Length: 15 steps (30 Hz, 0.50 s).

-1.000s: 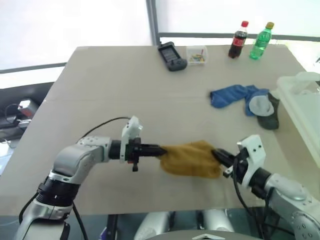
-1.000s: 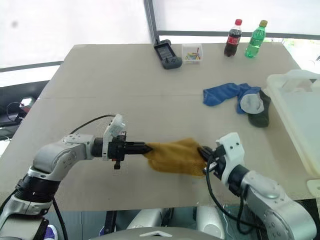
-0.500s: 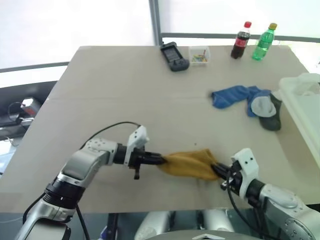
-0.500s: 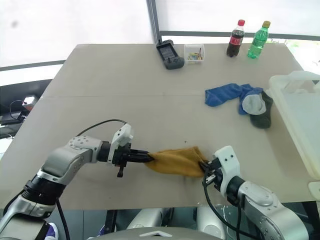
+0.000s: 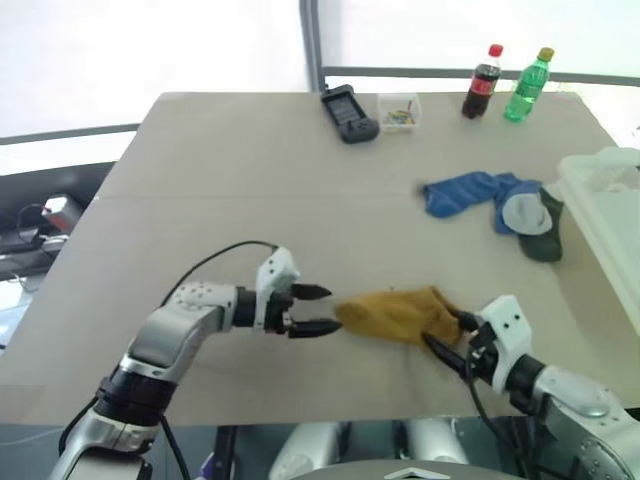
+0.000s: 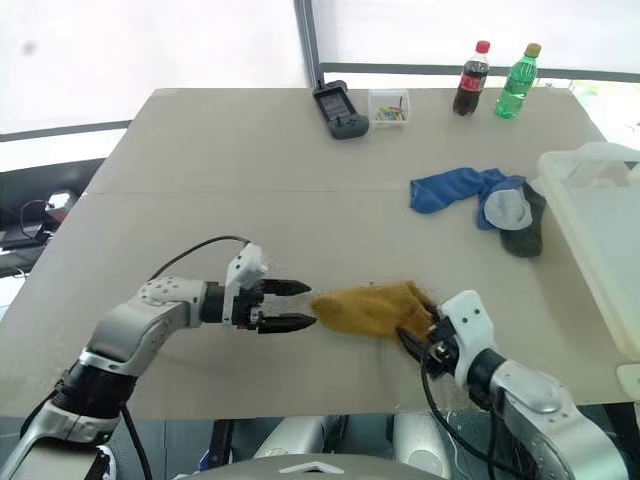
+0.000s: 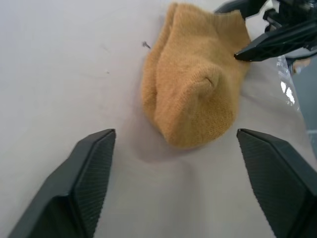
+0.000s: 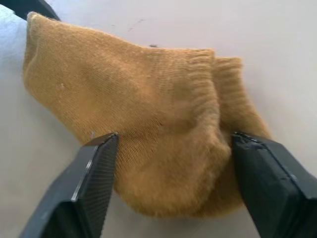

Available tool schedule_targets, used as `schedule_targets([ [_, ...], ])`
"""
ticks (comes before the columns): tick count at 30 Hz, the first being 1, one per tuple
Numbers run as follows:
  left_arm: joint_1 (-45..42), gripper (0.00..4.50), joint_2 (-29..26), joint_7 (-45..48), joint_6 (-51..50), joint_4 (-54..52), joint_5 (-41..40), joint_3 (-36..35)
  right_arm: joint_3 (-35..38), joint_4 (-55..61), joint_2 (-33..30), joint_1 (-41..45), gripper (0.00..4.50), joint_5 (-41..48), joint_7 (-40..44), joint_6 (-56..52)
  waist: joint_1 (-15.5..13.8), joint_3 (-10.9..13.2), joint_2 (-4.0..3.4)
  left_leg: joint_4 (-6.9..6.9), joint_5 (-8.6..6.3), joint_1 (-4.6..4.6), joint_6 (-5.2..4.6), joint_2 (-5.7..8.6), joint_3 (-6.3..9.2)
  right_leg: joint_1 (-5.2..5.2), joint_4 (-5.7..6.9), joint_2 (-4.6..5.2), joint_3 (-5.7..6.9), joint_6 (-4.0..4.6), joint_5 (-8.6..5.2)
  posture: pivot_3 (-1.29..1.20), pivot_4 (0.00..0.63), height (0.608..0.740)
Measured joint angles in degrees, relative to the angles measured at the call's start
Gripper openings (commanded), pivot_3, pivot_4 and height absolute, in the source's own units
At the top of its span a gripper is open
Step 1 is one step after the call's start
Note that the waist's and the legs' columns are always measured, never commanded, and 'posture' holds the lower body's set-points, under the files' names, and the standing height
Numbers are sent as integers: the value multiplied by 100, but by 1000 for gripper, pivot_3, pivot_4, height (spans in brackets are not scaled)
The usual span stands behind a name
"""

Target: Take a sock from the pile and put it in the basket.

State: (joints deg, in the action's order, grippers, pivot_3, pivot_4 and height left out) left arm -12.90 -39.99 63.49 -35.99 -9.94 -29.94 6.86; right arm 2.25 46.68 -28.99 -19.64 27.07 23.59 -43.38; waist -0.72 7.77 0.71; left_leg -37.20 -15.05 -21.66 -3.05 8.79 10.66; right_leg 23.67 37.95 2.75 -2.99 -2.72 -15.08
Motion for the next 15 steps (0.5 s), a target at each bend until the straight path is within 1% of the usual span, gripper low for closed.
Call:
schedule_targets([
  [2,78,4075,-37,-13,-52,-174,-141,-206,136,102,-15,150,3697,160,94,48,-1,0,0,-1,0,3,0,0,-2,0,0,0,-1,0,0,0,150,740],
  [4,93,4075,-42,-101,-139,-224,-178,-267,181,104,-72,284,3697,192,135,106,-12,0,0,-1,0,4,0,0,-1,-2,0,1,2,0,0,0,150,740],
  [8,153,4075,30,-354,-462,-221,-208,-308,186,-92,-318,373,3697,22,279,257,-29,0,1,-2,0,1,0,1,1,-2,-2,2,6,0,0,0,150,740],
  [12,172,4075,323,-654,-721,-221,-224,-206,128,-294,-433,471,3697,-192,510,711,-16,0,1,-2,0,1,0,1,0,-2,-1,2,4,0,0,0,150,740],
  [13,171,4132,408,-714,-730,-223,-221,-177,94,-321,-461,523,3156,-272,562,842,-12,0,1,-2,0,2,0,1,-2,-2,1,2,2,0,0,0,150,740],
  [15,167,4132,556,-835,-760,-231,-225,-174,30,-437,-523,651,2441,-370,754,1102,-10,-1,2,-4,0,4,0,0,-1,-2,1,2,2,0,0,0,150,740],
])
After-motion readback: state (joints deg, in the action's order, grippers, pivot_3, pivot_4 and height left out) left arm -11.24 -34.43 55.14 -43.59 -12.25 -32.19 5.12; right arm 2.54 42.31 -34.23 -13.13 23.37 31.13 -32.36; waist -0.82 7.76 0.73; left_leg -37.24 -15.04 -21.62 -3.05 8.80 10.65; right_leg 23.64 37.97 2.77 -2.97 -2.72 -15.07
